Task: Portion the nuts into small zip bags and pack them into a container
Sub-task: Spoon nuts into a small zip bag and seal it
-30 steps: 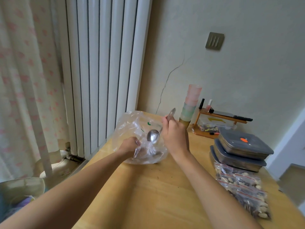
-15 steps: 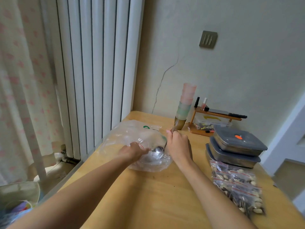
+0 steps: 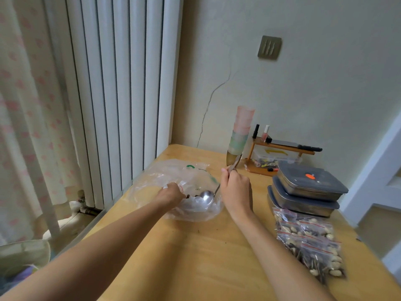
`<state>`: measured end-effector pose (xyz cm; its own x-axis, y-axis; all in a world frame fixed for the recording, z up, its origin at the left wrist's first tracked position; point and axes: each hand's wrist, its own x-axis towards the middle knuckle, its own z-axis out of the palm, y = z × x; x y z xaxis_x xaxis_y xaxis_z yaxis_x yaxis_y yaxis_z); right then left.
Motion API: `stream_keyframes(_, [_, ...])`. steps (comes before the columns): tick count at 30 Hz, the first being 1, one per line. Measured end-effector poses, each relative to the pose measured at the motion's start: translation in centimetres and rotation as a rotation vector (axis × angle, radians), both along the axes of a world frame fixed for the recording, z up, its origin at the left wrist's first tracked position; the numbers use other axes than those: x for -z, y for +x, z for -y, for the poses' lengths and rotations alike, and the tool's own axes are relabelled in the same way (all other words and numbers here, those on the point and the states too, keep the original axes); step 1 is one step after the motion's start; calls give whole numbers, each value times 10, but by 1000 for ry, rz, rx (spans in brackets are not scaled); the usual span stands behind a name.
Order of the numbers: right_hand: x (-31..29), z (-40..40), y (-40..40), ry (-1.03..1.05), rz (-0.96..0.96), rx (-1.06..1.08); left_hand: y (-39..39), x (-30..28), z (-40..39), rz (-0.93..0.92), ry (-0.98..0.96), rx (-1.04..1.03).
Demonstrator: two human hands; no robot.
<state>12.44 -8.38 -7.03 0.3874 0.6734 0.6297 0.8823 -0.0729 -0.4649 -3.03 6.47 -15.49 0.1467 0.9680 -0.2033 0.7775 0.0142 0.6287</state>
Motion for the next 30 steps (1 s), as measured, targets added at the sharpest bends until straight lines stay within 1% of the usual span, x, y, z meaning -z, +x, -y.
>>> stream_keyframes(2, [1, -2, -1, 24, -1, -40, -4, -21, 24, -39, 38, 62])
stream_keyframes(5, [4, -6, -3, 22, 28, -104, -7, -32, 37, -29, 50, 64])
stream_keyframes(8, [8, -6, -7, 32, 61, -118, -8, -29, 34, 5, 67, 39])
stream_keyframes(10, [9, -3, -11, 90, 45, -114, -9, -28, 34, 22, 77, 45])
stream_keyframes(13, [9, -3, -12, 160, 19, -152, -10, -25, 29, -3, 72, 47])
stream_keyframes(18, [9, -7, -16, 53, 89, -289, -7, -27, 29, -14, 54, 17])
stream_keyframes(22, [10, -4, -23, 113, 209, -236, -4, -35, 35, -3, 39, 16])
stream_keyframes(24, [9, -1, -28, 102, 229, -201, -1, -32, 29, 17, 56, -17])
stream_keyframes(27, [7, 1, -31, 19, 169, -201, -2, -41, 34, 68, 87, -34])
stream_keyframes(30, [10, -1, -29, -61, 81, -136, 0, -43, 37, 113, 55, -7])
